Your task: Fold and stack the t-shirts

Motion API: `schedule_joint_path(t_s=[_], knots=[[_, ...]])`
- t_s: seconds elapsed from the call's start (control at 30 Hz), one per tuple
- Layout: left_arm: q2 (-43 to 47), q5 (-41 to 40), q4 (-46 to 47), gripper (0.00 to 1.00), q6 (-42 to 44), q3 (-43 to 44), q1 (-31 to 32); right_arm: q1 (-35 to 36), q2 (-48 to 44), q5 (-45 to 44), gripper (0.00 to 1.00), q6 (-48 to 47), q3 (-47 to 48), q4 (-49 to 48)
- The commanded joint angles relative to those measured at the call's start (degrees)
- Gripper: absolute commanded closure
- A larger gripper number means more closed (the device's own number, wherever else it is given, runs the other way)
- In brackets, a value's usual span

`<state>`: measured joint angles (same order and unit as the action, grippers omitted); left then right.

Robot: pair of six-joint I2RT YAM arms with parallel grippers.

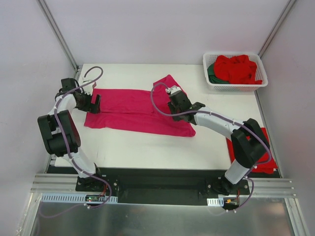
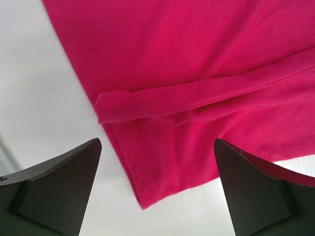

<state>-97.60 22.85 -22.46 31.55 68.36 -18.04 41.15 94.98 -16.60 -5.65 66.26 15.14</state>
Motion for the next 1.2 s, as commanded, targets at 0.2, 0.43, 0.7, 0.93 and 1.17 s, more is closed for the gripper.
schedule_joint_path(t_s=[0.2, 0.43, 0.7, 0.93, 1.17], knots=[[-6.28, -1.31, 3.65, 0.01, -1.94, 1.25, 3.45, -0.98, 1.36, 15.26, 0.66, 0.03, 1.77, -1.86], [-6.72, -2.90, 5.84, 0.01, -0.96, -0.50, 4.24, -0.80, 2.93, 20.20, 0.68, -0.68, 1.77, -0.81], [-7.69, -4.39, 7.95, 0.01, -0.18, -1.56, 4.77, 0.78, 3.38, 25.57, 0.69, -2.70, 0.80, -1.78], [-10.24, -4.83, 9.45, 0.01, -0.35, 1.42, 5.12, 1.92, 2.58, 24.69, 0.69, -3.05, 0.27, -0.90], [-10.86, -5.98, 9.36, 0.00, -0.26, 3.89, 6.53, 2.71, 2.31, 22.67, 0.69, -3.49, 0.01, 0.24]])
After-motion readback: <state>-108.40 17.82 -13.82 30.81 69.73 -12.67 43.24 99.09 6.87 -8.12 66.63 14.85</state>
